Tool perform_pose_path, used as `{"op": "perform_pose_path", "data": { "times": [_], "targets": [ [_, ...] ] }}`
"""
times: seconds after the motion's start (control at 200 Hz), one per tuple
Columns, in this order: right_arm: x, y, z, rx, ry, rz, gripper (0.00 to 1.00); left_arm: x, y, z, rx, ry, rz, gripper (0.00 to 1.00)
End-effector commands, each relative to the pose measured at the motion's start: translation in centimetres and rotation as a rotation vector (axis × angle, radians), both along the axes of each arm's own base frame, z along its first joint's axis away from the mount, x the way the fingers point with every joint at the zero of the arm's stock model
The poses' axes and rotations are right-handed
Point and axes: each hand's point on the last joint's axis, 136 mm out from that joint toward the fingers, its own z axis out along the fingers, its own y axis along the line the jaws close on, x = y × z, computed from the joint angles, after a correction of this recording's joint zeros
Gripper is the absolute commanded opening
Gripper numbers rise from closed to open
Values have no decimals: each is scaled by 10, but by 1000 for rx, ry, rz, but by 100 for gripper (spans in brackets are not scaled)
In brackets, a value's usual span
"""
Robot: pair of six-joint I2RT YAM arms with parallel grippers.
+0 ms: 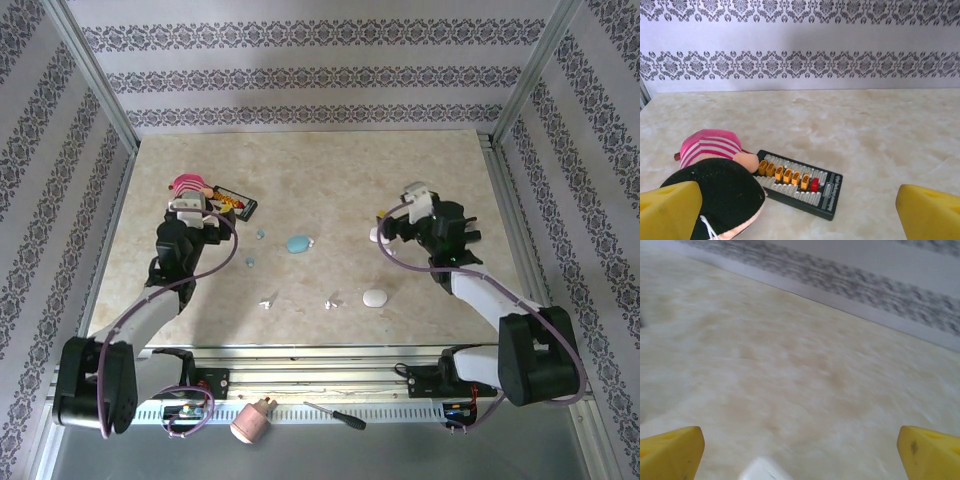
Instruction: Insert wireless bluetooth earbuds into charging case
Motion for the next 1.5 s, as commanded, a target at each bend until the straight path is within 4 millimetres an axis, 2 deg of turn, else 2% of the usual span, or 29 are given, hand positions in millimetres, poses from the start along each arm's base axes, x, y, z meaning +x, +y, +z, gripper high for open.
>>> {"op": "perform_pose_path", "data": {
  "times": [0.0, 0.195, 0.31, 0.49, 0.645, 0.829, 0.934, 1.154, 1.319, 1.499],
  "targets": [
    [-33, 47, -6, -79, 145, 279, 98, -14, -17, 2, -146, 142, -62, 99],
    [-49, 116, -5, -218, 126, 547, 98, -34, -38, 19, -230, 212, -167, 99],
    [-53, 149, -12, -300, 113, 713, 98, -42, -50, 17, -253, 273, -233, 99],
    [-42, 175, -47, -460, 188, 875, 98, -50, -56, 5, -262, 339, -264, 99],
    [-30, 198, -72, -512, 238, 961, 87, -53, -56, -8, -262, 376, -261, 99],
    [-17, 209, -104, -599, 299, 1006, 75, -55, -55, -14, -231, 402, -263, 99],
    [-14, 214, -117, -624, 327, 1027, 74, -55, -55, -15, -225, 403, -265, 99],
    [-13, 224, -130, -642, 360, 1074, 71, -54, -54, -22, -232, 411, -253, 99],
    [-15, 223, -142, -687, 389, 1100, 71, -52, -53, -23, -246, 403, -242, 99],
    [-17, 224, -151, -729, 406, 1116, 65, -49, -54, -22, -252, 385, -247, 99]
  ]
}}
